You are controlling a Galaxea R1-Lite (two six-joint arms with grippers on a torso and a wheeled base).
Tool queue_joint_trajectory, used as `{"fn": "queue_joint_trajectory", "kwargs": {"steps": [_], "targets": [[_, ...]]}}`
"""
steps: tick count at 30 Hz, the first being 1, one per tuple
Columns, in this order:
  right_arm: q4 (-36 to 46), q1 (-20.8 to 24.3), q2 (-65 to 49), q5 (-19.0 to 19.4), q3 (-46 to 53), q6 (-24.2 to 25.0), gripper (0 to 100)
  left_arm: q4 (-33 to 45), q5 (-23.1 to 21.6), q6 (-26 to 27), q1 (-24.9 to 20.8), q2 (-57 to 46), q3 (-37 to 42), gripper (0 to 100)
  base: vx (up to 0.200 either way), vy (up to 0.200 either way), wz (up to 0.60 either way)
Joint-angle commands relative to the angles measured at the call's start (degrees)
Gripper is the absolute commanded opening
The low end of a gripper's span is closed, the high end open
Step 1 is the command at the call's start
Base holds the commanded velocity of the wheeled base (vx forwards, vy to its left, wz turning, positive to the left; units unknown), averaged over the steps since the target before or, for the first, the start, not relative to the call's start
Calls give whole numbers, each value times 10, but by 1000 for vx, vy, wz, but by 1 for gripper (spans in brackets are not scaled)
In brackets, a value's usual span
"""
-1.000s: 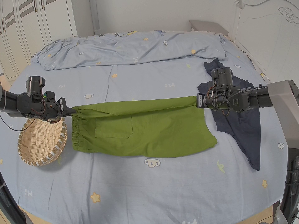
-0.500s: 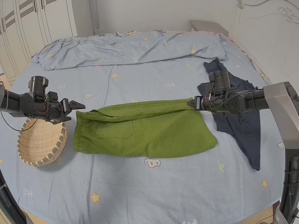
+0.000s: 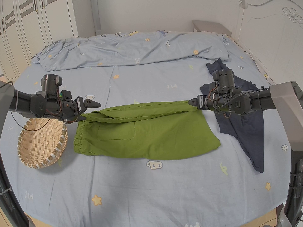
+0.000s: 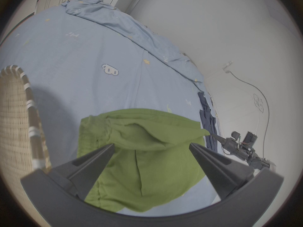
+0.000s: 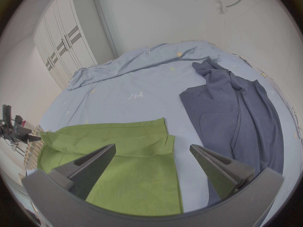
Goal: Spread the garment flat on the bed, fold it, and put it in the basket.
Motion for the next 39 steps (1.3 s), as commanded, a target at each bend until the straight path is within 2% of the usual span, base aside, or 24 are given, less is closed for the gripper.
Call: {"fn": "queue_joint_trajectory", "kwargs": {"steps": [1,8,20,22,24,25,28,32,34,39], "targets": [[1,2,-49,0,21,16,100,-14,1,-31,1,78,-67,100,0,0,0],[-2,-5,-133,8,105,42,100,-13,1,-76,27,114,-163,100,0,0,0],[-28,-5,-203,10,195,48,100,-7,1,-79,33,91,-156,100,0,0,0],[-27,-8,-213,15,214,65,100,-7,-3,-81,32,22,-105,100,0,0,0],[-27,-12,-216,22,220,71,100,-8,-4,-80,32,3,-86,100,0,0,0],[-24,-32,-220,60,229,77,100,-12,-8,-80,33,-47,-36,100,0,0,0],[-7,-52,-227,91,221,77,100,-14,-12,-79,28,-97,41,100,0,0,0],[31,-66,-232,103,206,77,100,-28,-7,-76,13,-110,117,100,0,0,0],[38,-69,-237,103,208,77,100,-59,-2,-74,14,-107,174,100,0,0,0],[39,-69,-237,104,212,77,100,-126,8,-54,23,-84,231,100,0,0,0]]}}
